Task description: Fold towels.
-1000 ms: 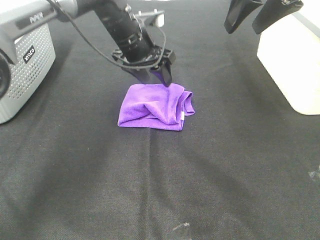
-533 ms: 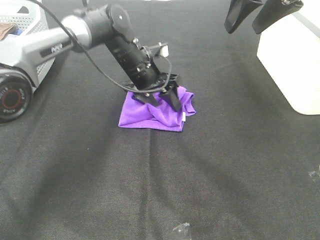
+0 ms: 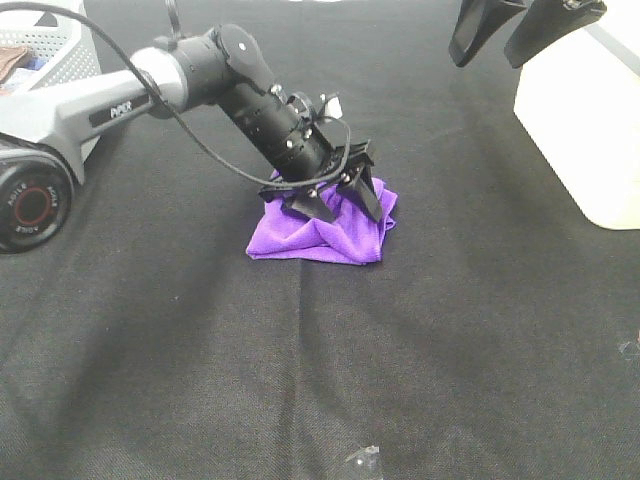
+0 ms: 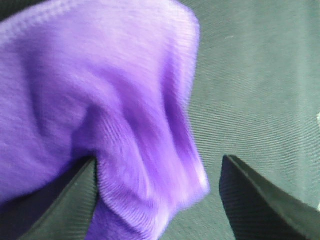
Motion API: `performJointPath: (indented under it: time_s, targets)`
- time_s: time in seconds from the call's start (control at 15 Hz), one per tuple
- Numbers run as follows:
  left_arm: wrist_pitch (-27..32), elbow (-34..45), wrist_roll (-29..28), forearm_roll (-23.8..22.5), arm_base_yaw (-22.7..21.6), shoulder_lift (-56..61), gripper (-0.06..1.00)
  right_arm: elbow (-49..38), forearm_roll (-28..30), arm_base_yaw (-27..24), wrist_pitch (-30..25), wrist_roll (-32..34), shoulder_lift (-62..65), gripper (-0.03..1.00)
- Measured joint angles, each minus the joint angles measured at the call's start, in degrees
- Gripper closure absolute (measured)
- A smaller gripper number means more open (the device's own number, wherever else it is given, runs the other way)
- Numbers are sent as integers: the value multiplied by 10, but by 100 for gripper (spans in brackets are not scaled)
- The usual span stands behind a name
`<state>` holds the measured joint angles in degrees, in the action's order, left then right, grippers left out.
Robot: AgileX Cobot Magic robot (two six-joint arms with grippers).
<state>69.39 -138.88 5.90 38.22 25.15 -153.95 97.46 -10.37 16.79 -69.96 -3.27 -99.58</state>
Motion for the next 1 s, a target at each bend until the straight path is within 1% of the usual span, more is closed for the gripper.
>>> performJointPath:
  time_s: [0.07, 0.13, 0.33, 0.47, 0.6, 0.67, 0.73, 0.87, 0.93, 1.0]
  targets:
    - [1, 0, -1, -15, 0, 14, 31, 0, -1, 0, 0, 0, 1, 40]
    - [1, 0, -1, -15, 0, 14, 31, 0, -1, 0, 0, 0, 1, 40]
    - [1, 0, -13, -92, -3, 71, 31, 0, -2, 0, 0, 0, 13, 40]
    - [2, 0, -18, -129, -17, 103, 31, 0, -2, 0, 0, 0, 23, 38]
    - [2, 0, -19, -202, -39, 136, 31, 0, 4, 0, 0, 1, 31, 31]
    - [3, 0, -30, -301, -64, 181, 31, 0, 27, 0, -1, 3, 48, 26]
    - [3, 0, -34, -333, -77, 203, 31, 0, 41, 0, -1, 10, 58, 25]
    - [2, 19, -36, -353, -113, 255, 31, 0, 70, 0, -1, 22, 76, 24]
    - [2, 45, -36, -360, -136, 290, 31, -1, 74, 0, -1, 28, 85, 24]
    - [2, 88, -36, -370, -160, 324, 31, -9, 75, 0, -1, 29, 96, 24]
